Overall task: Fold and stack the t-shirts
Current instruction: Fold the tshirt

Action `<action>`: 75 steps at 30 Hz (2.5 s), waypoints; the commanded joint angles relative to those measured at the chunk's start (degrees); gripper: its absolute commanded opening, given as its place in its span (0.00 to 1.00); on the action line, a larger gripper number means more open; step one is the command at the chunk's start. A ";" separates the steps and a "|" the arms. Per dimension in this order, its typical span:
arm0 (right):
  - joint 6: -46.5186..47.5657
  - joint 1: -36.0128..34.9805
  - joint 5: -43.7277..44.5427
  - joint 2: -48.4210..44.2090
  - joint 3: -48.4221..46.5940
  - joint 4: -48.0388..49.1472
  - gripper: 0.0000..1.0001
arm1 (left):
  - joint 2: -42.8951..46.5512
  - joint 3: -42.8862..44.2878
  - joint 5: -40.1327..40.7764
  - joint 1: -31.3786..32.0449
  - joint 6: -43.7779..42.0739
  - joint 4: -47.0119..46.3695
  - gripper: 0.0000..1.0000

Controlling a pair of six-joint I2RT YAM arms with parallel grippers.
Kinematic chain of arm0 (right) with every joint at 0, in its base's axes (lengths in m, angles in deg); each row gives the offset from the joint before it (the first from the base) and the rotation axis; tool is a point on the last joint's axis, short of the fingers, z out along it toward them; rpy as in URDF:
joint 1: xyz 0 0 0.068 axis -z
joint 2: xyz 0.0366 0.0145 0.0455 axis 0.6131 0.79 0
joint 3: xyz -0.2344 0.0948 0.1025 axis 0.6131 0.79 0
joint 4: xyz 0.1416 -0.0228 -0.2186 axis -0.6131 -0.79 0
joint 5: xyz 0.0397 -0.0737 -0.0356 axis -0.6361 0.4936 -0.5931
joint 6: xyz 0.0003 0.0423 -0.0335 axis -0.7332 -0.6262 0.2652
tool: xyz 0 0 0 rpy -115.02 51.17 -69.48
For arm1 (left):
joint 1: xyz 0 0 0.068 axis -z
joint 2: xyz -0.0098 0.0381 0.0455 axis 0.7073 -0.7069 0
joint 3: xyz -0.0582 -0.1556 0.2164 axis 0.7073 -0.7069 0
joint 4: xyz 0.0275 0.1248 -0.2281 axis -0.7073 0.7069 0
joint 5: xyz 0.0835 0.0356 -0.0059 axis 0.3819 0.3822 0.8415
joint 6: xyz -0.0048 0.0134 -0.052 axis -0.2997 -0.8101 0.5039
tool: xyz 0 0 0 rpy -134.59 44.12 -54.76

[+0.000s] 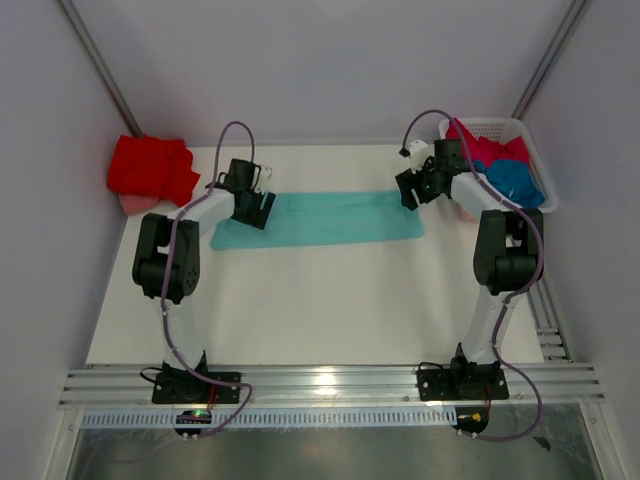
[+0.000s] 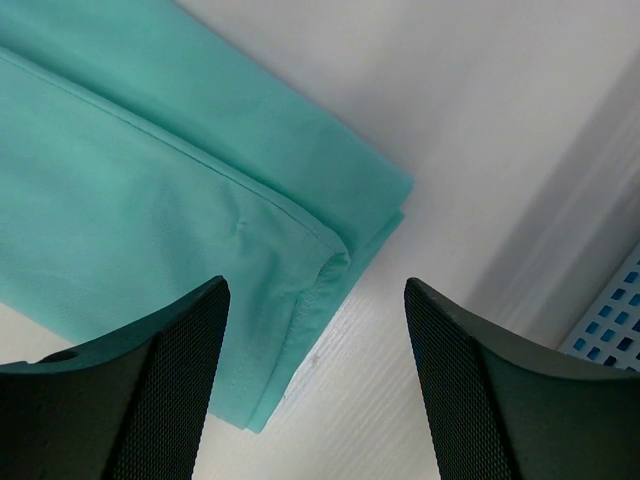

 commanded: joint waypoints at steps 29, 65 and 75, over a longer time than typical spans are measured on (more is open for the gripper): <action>1.48 0.15 -5.28 5.91 -11.49 -14.90 0.75 | -6.17 9.11 -11.50 -2.55 -0.57 4.51 0.77; -7.84 -3.01 19.06 6.08 -2.09 -11.29 0.75 | -8.10 10.87 -15.02 -5.45 -1.01 4.51 0.76; -6.17 -5.47 19.94 2.66 3.01 -11.73 0.75 | -13.45 18.16 -17.30 -6.42 0.66 7.32 0.76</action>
